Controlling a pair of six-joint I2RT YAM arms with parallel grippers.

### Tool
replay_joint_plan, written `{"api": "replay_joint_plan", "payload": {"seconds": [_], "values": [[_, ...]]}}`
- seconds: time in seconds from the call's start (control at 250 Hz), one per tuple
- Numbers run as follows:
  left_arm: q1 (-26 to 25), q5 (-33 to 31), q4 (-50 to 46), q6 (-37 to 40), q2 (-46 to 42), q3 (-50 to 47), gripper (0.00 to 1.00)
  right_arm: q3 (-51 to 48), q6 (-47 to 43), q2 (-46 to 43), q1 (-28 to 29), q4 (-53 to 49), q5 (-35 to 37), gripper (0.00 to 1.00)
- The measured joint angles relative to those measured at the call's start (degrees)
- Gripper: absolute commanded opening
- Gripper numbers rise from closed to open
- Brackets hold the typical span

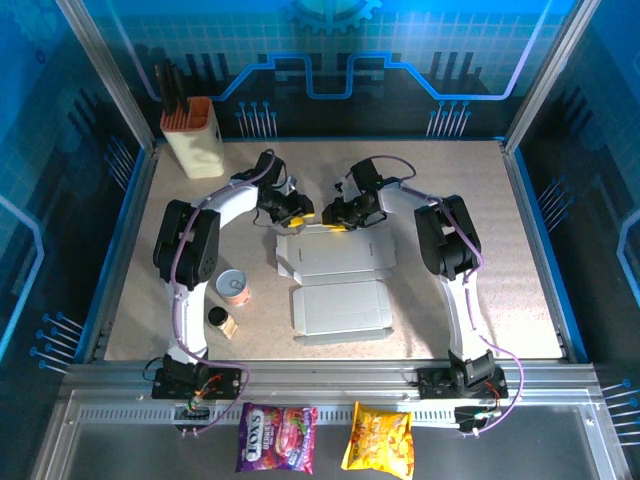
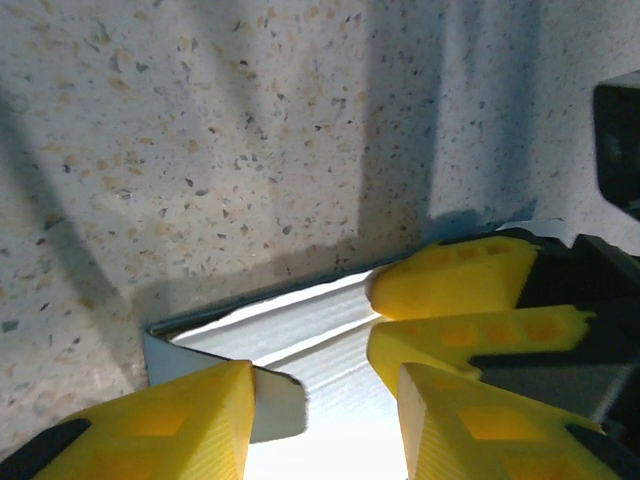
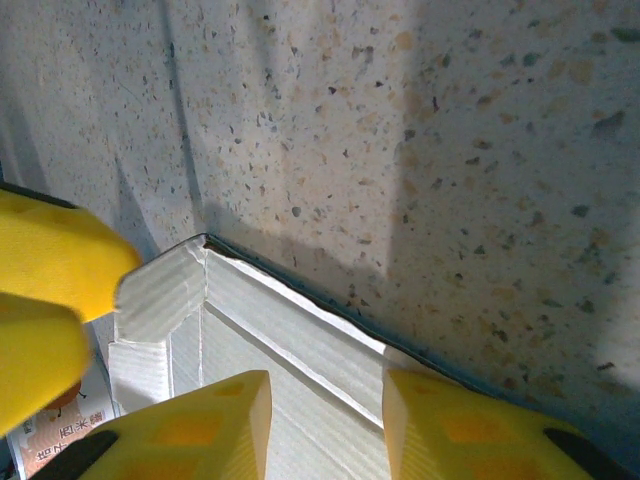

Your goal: Fold the paper box

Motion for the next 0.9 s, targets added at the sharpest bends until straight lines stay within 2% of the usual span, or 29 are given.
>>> {"api": "replay_joint_plan", "payload": {"seconds": [0.344, 0.619, 0.787, 0.903], "values": [[-0.6, 1.0, 2.1, -1.3, 2.7, 0.0, 0.4, -0.2, 0.0, 0.0, -0.2, 0.1, 0.0, 0.32], [-1.0, -1.0, 1.8, -0.9, 3.8, 0.0, 0.28, -0.7, 0.0, 0.0, -0.3, 0.6, 0.2, 0.27], [-2.0, -4.1, 1.3, 0.5, 3.7, 0.0, 0.28, -0.8, 0.0, 0.0, -0.4, 0.7, 0.2, 0.25], [-3.1, -6.9, 0.9, 1.8, 2.9, 0.0, 0.32, -0.8, 0.0, 0.0, -0.4, 0.7, 0.4, 0.25]]}}
